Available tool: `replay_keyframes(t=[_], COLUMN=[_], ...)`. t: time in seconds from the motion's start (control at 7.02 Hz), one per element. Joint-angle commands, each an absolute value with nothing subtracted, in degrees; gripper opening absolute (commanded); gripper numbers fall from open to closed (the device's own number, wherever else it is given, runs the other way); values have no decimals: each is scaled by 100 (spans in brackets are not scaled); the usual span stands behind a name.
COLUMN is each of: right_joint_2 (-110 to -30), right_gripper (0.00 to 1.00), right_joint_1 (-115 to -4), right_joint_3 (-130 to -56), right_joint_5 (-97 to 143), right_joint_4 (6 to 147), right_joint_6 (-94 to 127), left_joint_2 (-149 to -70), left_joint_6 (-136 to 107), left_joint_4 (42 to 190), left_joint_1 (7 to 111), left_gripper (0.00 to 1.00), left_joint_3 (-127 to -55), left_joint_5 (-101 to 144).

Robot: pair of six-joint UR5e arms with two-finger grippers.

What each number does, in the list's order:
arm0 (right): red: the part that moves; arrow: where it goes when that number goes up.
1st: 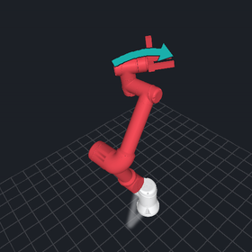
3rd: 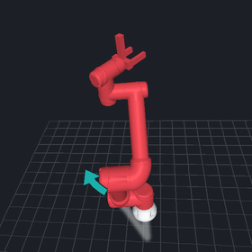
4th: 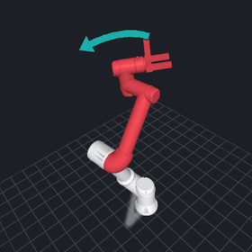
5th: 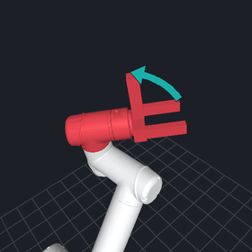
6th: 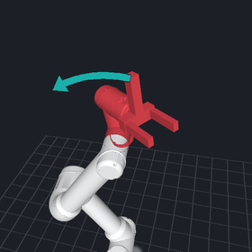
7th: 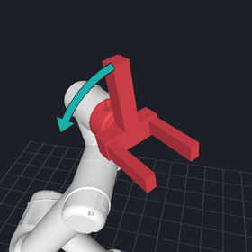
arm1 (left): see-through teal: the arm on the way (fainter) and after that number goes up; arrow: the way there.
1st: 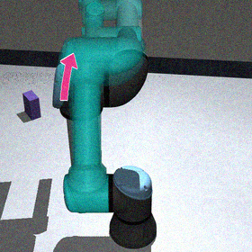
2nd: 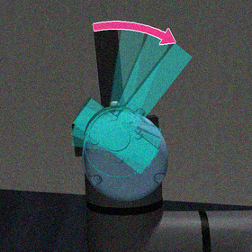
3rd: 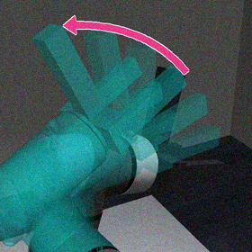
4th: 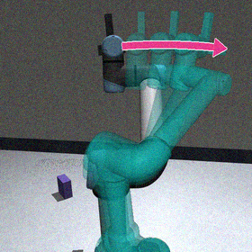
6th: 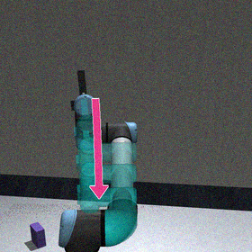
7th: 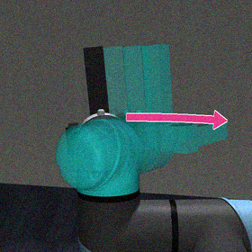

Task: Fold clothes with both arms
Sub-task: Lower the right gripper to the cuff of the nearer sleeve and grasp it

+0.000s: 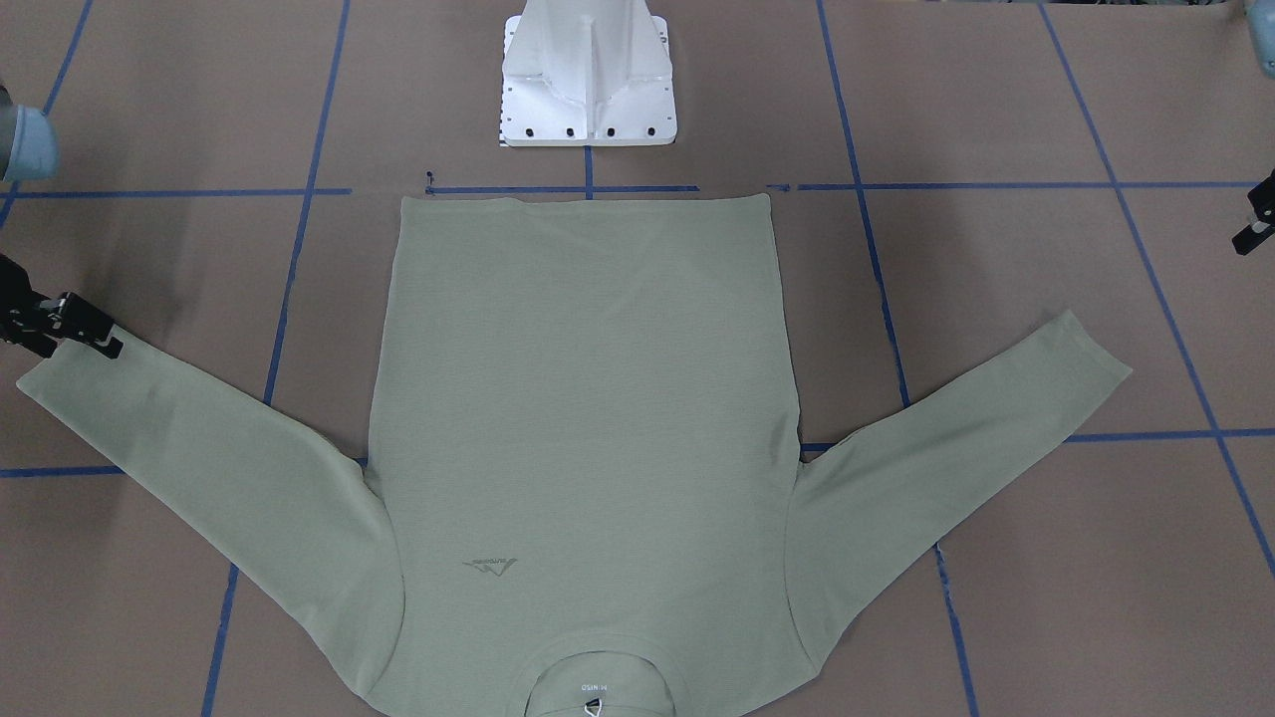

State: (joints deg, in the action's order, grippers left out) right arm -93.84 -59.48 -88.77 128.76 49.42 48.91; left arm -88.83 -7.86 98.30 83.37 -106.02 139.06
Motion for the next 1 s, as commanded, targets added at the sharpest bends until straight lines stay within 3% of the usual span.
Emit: replay_keyframes(t=[0.0,0.85], right_joint_2=[-9203,-9141], right_gripper=[66,66], right_joint_1=[-6229,-6434], right_joint_3=[-8632,-7998], right_joint_5=[12954,13043], right_joint_4=[5044,5036], right_joint_6=[4580,3999], left_joint_2=[-8868,-8868], left_joint_6=[-800,-791], left_joint_4=[9826,9826], left_joint_1=[8332,8332], left_gripper=[100,100], left_joint_3=[-10608,-10591], left_joint_5=[13896,13861])
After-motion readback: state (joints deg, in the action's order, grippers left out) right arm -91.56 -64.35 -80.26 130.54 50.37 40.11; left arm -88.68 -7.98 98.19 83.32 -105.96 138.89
